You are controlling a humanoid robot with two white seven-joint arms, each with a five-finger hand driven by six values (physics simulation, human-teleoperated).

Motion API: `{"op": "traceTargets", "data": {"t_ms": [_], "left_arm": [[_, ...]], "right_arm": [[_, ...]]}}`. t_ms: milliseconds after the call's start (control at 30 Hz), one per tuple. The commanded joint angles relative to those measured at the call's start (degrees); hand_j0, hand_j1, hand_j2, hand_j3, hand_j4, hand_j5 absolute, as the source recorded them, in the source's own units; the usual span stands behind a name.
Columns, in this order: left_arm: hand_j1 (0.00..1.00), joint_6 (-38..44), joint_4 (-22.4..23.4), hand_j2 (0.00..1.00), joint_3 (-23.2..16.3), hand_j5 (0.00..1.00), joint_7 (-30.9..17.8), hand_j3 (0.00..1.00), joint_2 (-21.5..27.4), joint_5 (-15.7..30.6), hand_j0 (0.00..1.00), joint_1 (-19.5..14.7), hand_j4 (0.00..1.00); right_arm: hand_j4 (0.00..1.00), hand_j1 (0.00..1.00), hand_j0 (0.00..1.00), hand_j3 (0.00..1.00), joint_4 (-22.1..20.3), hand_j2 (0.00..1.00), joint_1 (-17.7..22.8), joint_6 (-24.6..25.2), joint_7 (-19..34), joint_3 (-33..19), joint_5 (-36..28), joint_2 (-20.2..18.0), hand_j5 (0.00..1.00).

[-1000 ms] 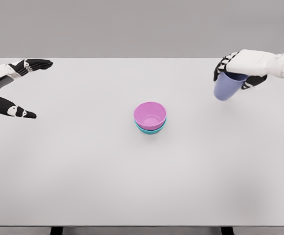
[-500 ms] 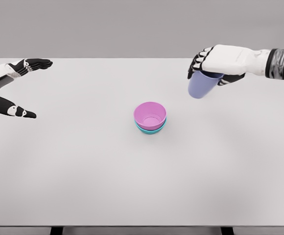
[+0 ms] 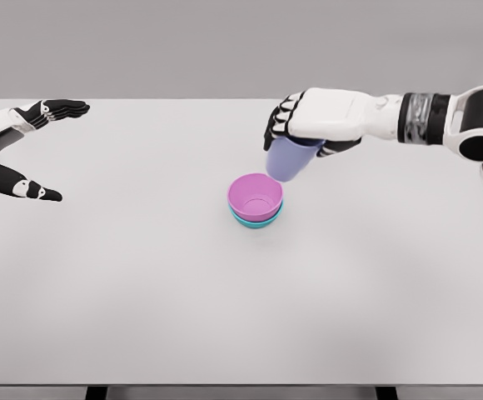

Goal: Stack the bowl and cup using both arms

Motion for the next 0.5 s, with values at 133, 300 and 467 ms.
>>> {"op": "traceTargets", "data": {"t_ms": [133,300,467], "left_arm": [[1.00,0.13,-0.01,1.00,0.08,1.00,0.01,1.00,0.06,0.47,1.00,0.00,1.00],[1.00,0.13,-0.01,1.00,0.08,1.00,0.01,1.00,-0.02,0.47,1.00,0.00,1.00],[1.00,0.13,-0.01,1.00,0.08,1.00,0.01,1.00,-0.02,0.47,1.00,0.00,1.00]], "right_arm": [[0.70,0.70,0.70,0.70,0.24,0.70,0.00,0.20,-0.04,2.87,-0.17,2.68,0.70],[0.70,0.70,0.70,0.70,0.15,0.70,0.00,0.20,-0.04,3.13,-0.08,4.00,0.70],[0.72,0.72,0.72,0.72,0.42,0.72,0.09,0.20,-0.04,4.98,0.27,4.26,0.72]]}}
